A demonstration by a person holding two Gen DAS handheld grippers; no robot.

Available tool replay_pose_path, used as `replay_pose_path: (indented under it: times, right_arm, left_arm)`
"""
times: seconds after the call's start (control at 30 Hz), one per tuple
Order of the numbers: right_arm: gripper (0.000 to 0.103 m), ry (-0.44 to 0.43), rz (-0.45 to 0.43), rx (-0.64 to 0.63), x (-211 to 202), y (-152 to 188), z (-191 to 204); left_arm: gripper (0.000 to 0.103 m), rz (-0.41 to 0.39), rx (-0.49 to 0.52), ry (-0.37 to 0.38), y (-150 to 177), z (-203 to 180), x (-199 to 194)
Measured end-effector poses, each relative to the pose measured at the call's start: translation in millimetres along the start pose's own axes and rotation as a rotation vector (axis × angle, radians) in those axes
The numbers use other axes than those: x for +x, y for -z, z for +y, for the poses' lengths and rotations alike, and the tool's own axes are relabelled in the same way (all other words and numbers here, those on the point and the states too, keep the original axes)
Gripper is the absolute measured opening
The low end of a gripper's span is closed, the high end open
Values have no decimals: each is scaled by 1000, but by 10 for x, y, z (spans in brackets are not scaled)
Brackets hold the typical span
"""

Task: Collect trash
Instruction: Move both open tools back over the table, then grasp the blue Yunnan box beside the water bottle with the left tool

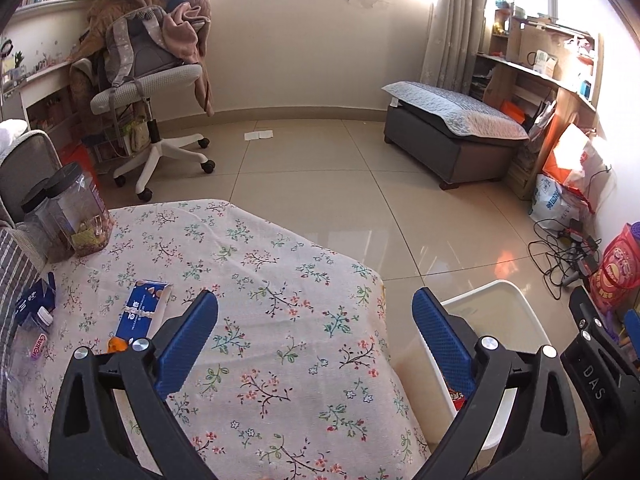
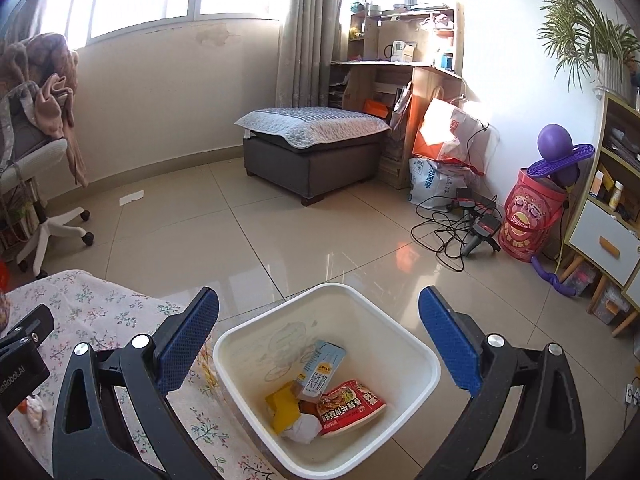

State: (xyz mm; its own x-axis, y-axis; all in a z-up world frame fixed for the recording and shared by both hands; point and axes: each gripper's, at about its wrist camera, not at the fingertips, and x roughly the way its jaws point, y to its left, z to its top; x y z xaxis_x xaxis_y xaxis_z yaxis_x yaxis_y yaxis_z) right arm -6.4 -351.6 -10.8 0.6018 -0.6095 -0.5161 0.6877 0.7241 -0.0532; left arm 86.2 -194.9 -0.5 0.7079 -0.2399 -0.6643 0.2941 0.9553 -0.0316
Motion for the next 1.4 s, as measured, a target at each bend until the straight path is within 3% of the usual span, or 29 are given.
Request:
replay_pose_path:
  times: [0.6,1.03,1.4]
  right_arm:
    - [96,-189,-23,-182,-423,154,1115]
    - [96,-319,38,-245,-667,427,1792]
    - [96,-389,74,-369,-767,743,2225]
  left_arm:
    - [95,33,-144,-149,256,1166,-157]
    - [95,83,-196,-294,431,2099,-193]
    - [95,322,-94,-413,442,3038,251]
